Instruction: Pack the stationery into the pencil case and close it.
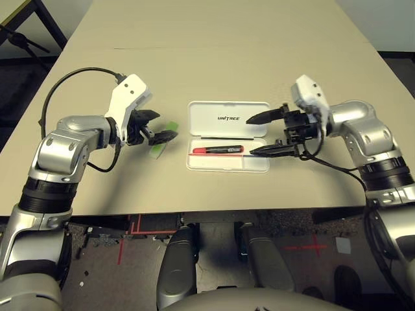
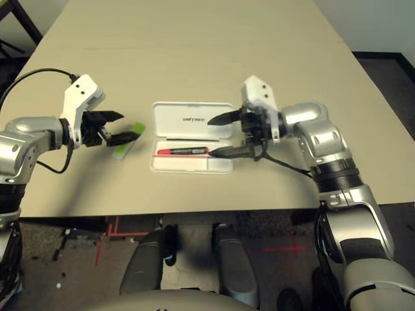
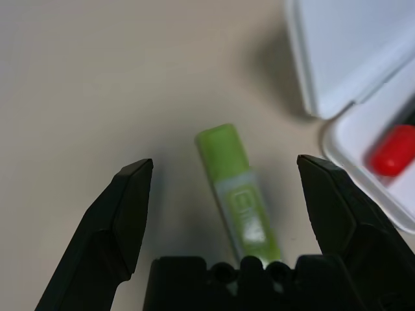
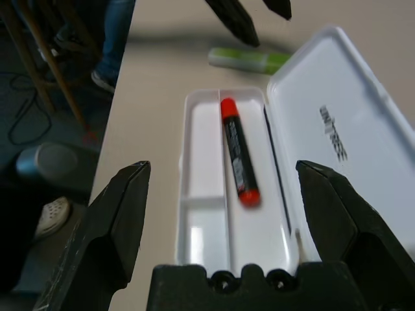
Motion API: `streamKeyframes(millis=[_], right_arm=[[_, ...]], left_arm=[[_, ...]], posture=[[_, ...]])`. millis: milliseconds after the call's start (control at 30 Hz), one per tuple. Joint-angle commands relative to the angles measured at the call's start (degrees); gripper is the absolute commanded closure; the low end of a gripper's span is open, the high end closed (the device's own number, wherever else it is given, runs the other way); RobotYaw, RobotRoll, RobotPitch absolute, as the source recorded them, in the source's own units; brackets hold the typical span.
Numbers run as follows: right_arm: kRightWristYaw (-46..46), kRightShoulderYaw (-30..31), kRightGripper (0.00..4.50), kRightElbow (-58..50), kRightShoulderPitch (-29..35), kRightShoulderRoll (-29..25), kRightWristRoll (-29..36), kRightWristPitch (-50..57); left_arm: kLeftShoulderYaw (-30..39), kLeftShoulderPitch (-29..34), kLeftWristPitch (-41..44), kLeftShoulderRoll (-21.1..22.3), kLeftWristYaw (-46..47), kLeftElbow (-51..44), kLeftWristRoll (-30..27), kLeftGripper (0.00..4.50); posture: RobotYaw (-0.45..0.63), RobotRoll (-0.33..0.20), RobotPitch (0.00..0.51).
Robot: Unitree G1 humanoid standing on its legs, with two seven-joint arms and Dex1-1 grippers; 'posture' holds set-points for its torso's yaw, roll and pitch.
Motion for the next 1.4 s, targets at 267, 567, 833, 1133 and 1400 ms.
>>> streamKeyframes(millis=[267, 567, 833, 1133, 1400], right_arm=[[3.36, -4.42, 0.04, 1.88, 4.00, -9.51, 9.33, -0.16], [3.36, -8.29, 0.04, 0.39, 8.34, -12.22, 12.65, 0.96], [2.61, -9.49, 0.00, -2.17, 10.51, -10.53, 12.77, 1.58], [1.69, -10.26, 0.00, -2.99, 11.55, -8.51, 12.14, 1.30], [2.06, -10.02, 0.00, -1.45, 11.06, -7.55, 11.41, 0.48]], left_arm=[[-3.94, -2.73, 11.59, -0.09, 2.57, 0.50, 0.61, 0.00], [-7.48, -0.18, 13.35, 1.67, 1.43, -1.37, 0.72, 0.00], [-9.71, -0.47, 12.15, 2.11, 0.77, 0.47, 1.75, 2.41], [-11.23, -0.31, 10.11, 3.82, -1.17, 0.26, 2.51, 3.42], [-9.90, 2.66, 6.69, 8.95, -3.35, -1.32, 2.62, 3.42]], posture=[[-0.01, 0.000, 0.209], [-0.03, 0.000, 0.214], [-0.04, 0.000, 0.217], [-0.03, 0.000, 0.207], [0.01, 0.000, 0.200]])
